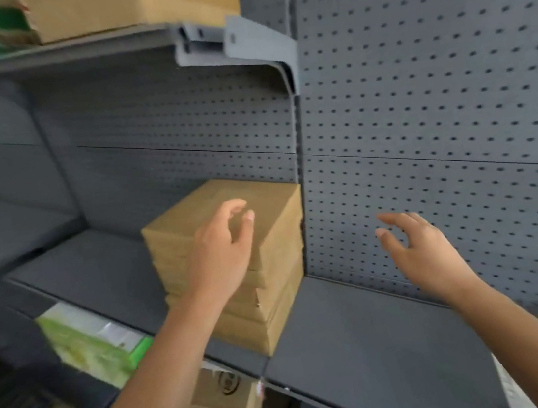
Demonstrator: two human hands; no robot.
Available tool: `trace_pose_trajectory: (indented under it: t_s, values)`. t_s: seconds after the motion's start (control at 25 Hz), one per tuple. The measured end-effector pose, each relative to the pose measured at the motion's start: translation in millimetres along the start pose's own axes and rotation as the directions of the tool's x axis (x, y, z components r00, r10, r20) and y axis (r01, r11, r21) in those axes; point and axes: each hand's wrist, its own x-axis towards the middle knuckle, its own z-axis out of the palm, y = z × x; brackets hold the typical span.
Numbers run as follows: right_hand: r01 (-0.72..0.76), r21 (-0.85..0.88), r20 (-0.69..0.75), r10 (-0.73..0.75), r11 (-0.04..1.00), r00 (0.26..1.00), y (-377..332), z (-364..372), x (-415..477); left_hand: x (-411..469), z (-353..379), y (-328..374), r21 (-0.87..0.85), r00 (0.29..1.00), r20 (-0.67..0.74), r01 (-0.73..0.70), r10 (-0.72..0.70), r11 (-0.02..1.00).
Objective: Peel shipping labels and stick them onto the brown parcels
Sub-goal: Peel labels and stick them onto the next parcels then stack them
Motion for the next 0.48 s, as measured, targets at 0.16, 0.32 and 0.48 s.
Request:
trace_pose_trajectory:
  t_s: [0.16,0.32,0.48]
  values:
    - [-0.015,0.218,0.086,-0.004,0.976,0.996,-53,46,16,19,-47,-58,-0.038,0.980,-0.139,0.136,-0.140,0.990]
    - [-0.190,0.430,0.227,0.098,0.882,0.969,-92,83,22,31,-63,-106,-0.123,0.946,-0.174,0.254,-0.273,0.959]
    - [-0.404,0.508,0.382,0.222,0.761,0.897,-111,115,25,44,-63,-134,-0.359,0.843,-0.012,0.499,-0.539,0.789]
